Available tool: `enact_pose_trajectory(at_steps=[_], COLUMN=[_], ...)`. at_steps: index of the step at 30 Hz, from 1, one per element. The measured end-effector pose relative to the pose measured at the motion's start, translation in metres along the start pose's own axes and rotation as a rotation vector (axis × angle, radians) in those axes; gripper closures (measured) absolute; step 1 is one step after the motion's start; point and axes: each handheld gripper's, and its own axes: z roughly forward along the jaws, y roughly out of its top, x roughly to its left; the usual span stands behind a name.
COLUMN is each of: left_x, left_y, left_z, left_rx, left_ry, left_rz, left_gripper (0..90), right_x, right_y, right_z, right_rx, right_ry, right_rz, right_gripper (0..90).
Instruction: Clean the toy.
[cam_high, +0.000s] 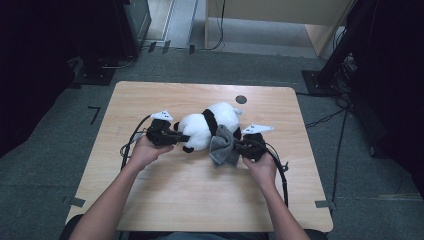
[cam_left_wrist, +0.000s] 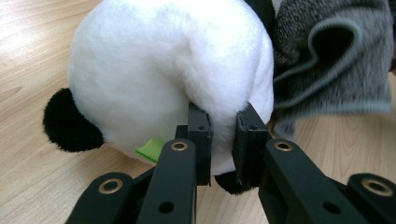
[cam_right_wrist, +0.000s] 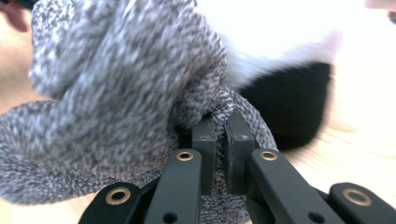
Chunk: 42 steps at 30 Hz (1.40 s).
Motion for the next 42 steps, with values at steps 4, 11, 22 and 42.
enact_pose_trajectory(at_steps=[4, 11, 22, 42], left_x=[0.001, 0.002, 0.006, -0.003], left_y=[0.0, -0.001, -0.001, 0.001], left_z=[-0.001, -0.003, -0.006, -0.002], left_rx=[-0.002, -0.006, -0.022, 0.004], left_ry=[0.003, 0.005, 0.017, -0.012], left_rz=[0.0, 0.003, -0.012, 0.001], left_gripper=[80.4, 80.5, 80.5, 81.0], right_x=[-0.01, -0.029, -0.006, 0.041], right_y=[-0.001, -0.004, 0.006, -0.003], right_z=[-0.005, -0.011, -0.034, 0.035], right_rx=[0.001, -0.009, -0.178, -0.017], right_ry=[-0.042, -0.121, 0.059, 0.139], right_rz=[0.014, 0.074, -0.025, -0.102], right_gripper=[86.5, 86.6, 86.5, 86.8])
